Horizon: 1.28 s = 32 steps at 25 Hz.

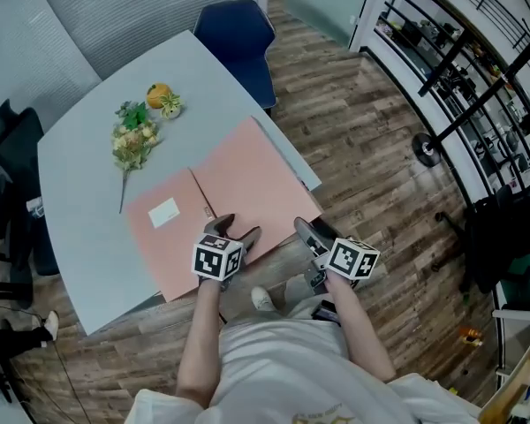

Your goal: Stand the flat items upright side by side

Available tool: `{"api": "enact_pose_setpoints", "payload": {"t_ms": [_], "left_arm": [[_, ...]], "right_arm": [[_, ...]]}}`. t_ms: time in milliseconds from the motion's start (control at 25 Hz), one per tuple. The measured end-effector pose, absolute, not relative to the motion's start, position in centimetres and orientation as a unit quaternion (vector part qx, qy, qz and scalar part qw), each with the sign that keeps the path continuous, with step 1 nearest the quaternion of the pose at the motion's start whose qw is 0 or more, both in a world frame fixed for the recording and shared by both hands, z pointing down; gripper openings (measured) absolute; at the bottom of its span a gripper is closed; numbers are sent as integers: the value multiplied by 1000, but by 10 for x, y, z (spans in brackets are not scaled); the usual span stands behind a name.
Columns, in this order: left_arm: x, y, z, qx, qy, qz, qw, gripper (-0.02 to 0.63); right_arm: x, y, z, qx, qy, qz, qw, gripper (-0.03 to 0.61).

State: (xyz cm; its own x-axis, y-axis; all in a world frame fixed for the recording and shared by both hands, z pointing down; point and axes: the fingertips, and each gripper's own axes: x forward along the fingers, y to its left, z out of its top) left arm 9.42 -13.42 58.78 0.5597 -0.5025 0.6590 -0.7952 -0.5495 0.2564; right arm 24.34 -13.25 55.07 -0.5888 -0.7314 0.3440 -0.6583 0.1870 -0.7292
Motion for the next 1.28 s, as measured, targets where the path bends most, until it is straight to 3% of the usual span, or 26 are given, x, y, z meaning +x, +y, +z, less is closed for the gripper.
{"api": "enact_pose_setpoints", "payload": {"t_ms": [1280], "left_arm": [[86, -132, 579, 840, -389, 206, 318, 298]], "right_arm": [[216, -119, 486, -471, 827, -303, -42, 284]]}}
